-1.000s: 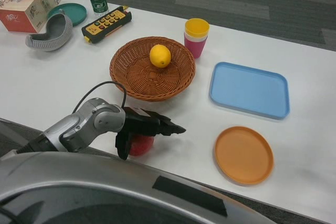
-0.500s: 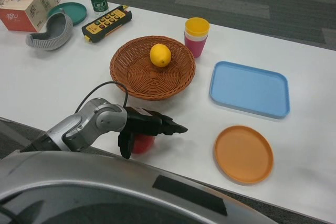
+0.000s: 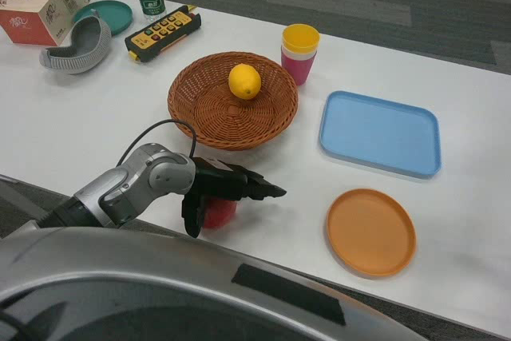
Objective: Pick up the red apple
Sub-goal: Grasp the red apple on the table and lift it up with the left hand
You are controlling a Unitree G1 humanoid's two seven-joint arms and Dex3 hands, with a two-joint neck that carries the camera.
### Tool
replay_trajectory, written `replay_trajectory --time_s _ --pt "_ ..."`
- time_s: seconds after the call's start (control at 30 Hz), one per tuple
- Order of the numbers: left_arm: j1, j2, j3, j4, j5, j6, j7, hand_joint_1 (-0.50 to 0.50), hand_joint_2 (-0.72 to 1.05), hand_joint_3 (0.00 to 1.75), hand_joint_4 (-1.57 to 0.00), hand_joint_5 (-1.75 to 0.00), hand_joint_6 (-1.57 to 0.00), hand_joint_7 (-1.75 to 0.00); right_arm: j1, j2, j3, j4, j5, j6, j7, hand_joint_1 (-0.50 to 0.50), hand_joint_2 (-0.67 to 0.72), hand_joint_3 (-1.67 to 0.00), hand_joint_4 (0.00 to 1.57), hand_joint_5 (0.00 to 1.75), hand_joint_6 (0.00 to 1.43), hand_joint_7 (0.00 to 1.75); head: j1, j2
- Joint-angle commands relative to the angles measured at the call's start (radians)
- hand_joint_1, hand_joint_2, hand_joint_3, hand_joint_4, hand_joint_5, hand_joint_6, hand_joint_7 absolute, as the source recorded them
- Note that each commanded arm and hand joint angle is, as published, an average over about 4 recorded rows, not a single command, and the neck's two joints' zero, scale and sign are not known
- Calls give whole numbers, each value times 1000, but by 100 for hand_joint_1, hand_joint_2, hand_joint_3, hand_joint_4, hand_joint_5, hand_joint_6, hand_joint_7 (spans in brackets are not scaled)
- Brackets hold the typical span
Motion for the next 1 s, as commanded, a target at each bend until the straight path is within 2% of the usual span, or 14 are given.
replay_trajectory --time_s 0.03,0.17,0.2,0.3,0.33,0.43,0.5,0.57,0.6,0.63,0.77,0.87,1.0 --pt "-3 -8 -2 27 7 -4 -2 50 87 0 0 0 0 -9 12 -22 -7 -3 8 -5 -1 -42 72 0 0 0 0 0 -1 1" --pt "-8 -17 0 43 14 -30 -2 50 94 0 -6 -5 0 -23 14 -22 -7 -6 8 -5 -1 -42 72 0 0 0 0 0 -1 1" --pt "-11 -21 1 49 18 -43 -2 50 94 0 -15 -33 0 -28 14 -22 -7 -6 8 -5 -1 -42 72 0 0 0 0 0 -1 2" --pt "-15 -29 6 57 33 -66 -2 50 87 0 -27 -144 -4 -42 13 -22 -7 -7 8 -5 -1 -42 72 0 0 0 0 0 -1 3" --pt "-16 -33 7 58 36 -66 -2 50 87 0 -24 -154 -5 -45 12 -22 -7 -8 8 -5 -1 -42 72 0 0 0 0 0 -3 3" --pt "-16 -39 10 62 56 -67 -2 50 87 0 -24 -164 -13 -86 12 -22 -8 -9 8 -5 -1 -42 72 0 0 0 0 0 -3 2" --pt "-16 -41 10 62 80 -67 -2 50 87 0 -23 -175 -26 -126 12 -22 -9 -11 8 -5 -1 -42 72 0 0 0 0 0 -3 2" --pt "-16 -47 13 62 93 -67 -3 50 87 0 -28 -175 -39 -152 14 -22 -10 -14 8 -5 -1 -42 72 0 0 0 0 0 -3 2" --pt "-16 -49 15 62 97 -67 -3 50 87 0 -33 -175 -45 -159 14 -22 -10 -15 8 -5 -1 -42 72 0 0 0 0 0 -3 2" --pt "-16 -54 18 63 103 -67 -3 50 87 0 -36 -175 -49 -162 15 -22 -10 -16 8 -5 -1 -42 72 0 0 0 0 0 -2 3" --pt "-16 -84 41 75 125 -67 -3 50 87 0 -88 -175 -84 -168 19 -22 -11 -22 8 -5 -1 -42 72 0 0 0 0 0 -2 3" --pt "-18 -105 60 87 126 -76 -2 50 87 0 -97 -175 -86 -168 24 -23 -14 -27 9 -5 0 -42 72 0 0 0 0 0 -2 5" --pt "-26 -144 93 107 126 -116 -1 50 78 0 -101 -175 -86 -168 28 -24 -15 -32 9 -6 1 -42 72 0 0 0 0 0 -2 7"
